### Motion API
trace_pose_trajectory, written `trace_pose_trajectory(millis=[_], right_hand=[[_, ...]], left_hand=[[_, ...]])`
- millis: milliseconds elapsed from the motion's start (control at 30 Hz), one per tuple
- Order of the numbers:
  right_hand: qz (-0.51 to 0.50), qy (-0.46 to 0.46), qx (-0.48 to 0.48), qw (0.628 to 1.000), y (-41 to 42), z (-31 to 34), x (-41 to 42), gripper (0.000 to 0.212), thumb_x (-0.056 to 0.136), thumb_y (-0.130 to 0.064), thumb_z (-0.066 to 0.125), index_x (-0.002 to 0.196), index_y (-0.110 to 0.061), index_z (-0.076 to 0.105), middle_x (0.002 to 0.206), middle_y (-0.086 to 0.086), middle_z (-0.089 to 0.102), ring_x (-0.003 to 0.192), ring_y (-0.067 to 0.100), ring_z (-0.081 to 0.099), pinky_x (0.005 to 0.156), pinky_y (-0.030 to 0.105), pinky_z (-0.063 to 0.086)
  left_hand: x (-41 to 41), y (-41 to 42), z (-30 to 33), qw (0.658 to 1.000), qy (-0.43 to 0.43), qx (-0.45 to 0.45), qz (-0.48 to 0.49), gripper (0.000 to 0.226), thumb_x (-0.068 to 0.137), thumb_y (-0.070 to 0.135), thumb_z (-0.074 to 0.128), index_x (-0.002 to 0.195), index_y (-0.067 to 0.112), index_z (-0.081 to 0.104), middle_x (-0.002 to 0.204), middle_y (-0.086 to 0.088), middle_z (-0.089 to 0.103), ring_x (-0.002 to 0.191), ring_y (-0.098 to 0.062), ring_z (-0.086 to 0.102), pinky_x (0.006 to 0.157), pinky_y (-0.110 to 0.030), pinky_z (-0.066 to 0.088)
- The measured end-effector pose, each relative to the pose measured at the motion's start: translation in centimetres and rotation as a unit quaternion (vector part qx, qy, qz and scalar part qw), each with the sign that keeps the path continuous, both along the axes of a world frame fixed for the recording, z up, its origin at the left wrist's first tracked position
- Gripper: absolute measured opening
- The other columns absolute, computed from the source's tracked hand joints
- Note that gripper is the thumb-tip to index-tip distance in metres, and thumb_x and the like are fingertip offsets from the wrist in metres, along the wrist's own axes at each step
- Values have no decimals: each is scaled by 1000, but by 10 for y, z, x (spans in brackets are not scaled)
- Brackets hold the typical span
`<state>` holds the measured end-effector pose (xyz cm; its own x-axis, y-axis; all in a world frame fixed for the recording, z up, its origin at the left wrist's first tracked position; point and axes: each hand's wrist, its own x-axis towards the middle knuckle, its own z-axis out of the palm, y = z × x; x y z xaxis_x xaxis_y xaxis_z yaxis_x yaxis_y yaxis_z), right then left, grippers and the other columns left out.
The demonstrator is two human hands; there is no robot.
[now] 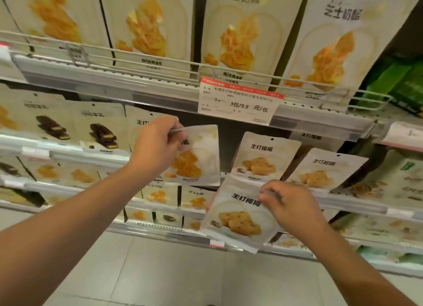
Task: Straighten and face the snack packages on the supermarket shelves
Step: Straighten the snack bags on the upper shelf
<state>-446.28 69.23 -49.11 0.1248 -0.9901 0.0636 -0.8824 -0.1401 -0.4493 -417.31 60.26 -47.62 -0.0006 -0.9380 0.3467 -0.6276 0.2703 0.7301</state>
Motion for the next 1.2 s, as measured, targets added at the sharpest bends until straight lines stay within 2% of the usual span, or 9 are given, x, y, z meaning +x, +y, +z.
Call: trace_pose_trajectory(millis=[67, 133, 267, 400, 667, 800, 900, 1067, 1200], right_hand=[[6, 14, -3, 1000, -8, -2, 5, 13, 89, -37, 63, 78, -42, 57, 69, -18, 62, 66, -3, 55, 56, 20, 42], [14, 30, -1, 999, -16, -4, 13, 11, 90, -37, 61, 81, -41, 58, 69, -19, 61, 66, -2, 54, 55, 21, 39], [21, 52, -43, 998, -36, -3, 34, 7, 92, -35, 60, 86, -33, 61, 75, -16, 60, 71, 8, 57, 58, 21, 40], [-8, 77, -126, 989, -58, 4, 57, 12, 96, -31, 55, 93, -22, 61, 79, -9, 57, 67, 13, 52, 56, 25, 36], [-12, 130, -148, 980, -105, 7, 88, 14, 98, -32, 49, 98, -22, 59, 81, -10, 53, 64, 11, 48, 48, 23, 30], [-5, 174, -135, 975, -121, 0, 90, 15, 98, -32, 48, 97, -21, 59, 80, -2, 61, 64, 18, 53, 54, 31, 41], [-3, 198, -129, 972, -133, 1, 89, 18, 98, -31, 49, 97, -17, 60, 75, 0, 59, 65, 20, 53, 54, 31, 39], [17, 226, -117, 967, -150, 6, 93, 20, 99, -31, 49, 108, -20, 63, 84, 9, 69, 78, 32, 65, 62, 33, 46], [47, 218, -167, 960, -153, 4, 92, 19, 97, -30, 52, 98, -17, 65, 76, 10, 68, 73, 32, 65, 62, 35, 49]], left_hand=[[17, 13, -2, 1000, 5, 18, 9, 15, 92, 22, 65, 79, 27, 60, 77, 4, 68, 71, -4, 70, 58, -23, 56], [37, 24, -7, 999, -10, 41, 29, 15, 90, 23, 67, 77, 27, 60, 75, 4, 69, 71, -10, 70, 64, -34, 59], [75, 39, -21, 996, -37, 65, 56, 13, 90, 17, 67, 79, 13, 64, 75, -2, 68, 75, -22, 69, 71, -46, 57], [106, 53, -36, 994, -53, 72, 61, 8, 90, 15, 68, 82, 14, 66, 75, 0, 66, 73, -20, 66, 70, -45, 56], [136, 65, -56, 995, -54, 64, 46, 11, 86, 11, 71, 76, 13, 67, 67, 4, 66, 66, -17, 66, 64, -40, 55], [133, 68, -54, 995, -62, 68, 50, 12, 84, 9, 73, 74, 14, 67, 67, 5, 64, 67, -15, 62, 63, -35, 52], [129, 63, -50, 994, -63, 73, 55, 11, 84, 8, 73, 75, 12, 68, 69, 3, 64, 69, -15, 63, 64, -35, 52], [119, 54, -46, 993, -57, 79, 66, 10, 86, 10, 71, 77, 10, 68, 68, 7, 63, 67, -14, 64, 60, -31, 50], [116, 51, -47, 992, -40, 96, 66, 8, 86, 10, 72, 79, 11, 69, 72, 4, 63, 62, -11, 66, 60, -34, 55]])
